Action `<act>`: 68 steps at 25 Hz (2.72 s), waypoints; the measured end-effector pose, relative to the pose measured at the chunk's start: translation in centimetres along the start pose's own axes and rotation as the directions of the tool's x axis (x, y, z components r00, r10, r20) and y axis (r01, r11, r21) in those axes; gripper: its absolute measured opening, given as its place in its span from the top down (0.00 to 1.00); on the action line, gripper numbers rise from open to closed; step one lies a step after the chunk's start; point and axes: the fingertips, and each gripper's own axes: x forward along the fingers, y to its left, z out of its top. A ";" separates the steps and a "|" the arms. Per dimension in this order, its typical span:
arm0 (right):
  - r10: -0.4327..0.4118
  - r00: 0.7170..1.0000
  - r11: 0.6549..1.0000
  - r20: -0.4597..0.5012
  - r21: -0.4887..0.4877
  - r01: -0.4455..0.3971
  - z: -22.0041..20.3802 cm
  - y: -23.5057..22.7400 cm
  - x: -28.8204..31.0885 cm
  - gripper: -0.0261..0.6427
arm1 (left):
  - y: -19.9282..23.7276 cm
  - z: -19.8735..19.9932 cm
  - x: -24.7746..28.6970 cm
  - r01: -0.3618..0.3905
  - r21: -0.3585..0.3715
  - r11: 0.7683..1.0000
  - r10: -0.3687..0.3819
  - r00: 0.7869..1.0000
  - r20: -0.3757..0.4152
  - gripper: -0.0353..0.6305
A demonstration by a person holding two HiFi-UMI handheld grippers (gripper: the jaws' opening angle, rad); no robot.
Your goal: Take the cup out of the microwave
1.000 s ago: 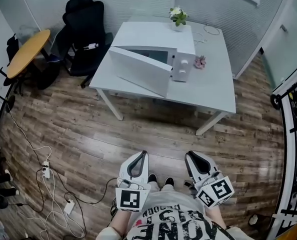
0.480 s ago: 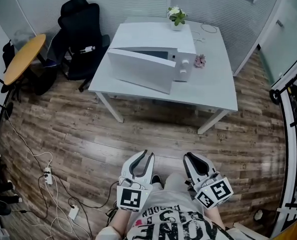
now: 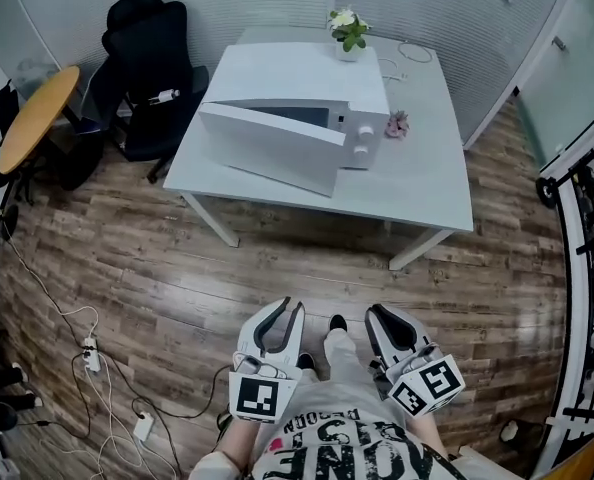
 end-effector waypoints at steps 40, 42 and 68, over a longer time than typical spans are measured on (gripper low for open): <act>0.147 0.988 0.989 -0.037 -0.015 -0.148 7.0 -14.1 11.6 0.89 | 5.7 6.7 16.2 -0.200 -0.021 0.979 0.201 0.975 0.094 0.89; 0.143 0.989 0.989 -0.032 -0.019 -0.144 7.6 -14.2 13.0 0.89 | 6.9 7.1 17.1 -0.190 -0.014 0.982 0.191 0.977 0.094 0.89; 0.064 0.998 0.998 -0.006 -0.008 -0.064 9.1 -15.8 23.2 0.89 | 16.6 7.9 22.9 -0.113 -0.006 0.994 0.113 0.986 0.124 0.89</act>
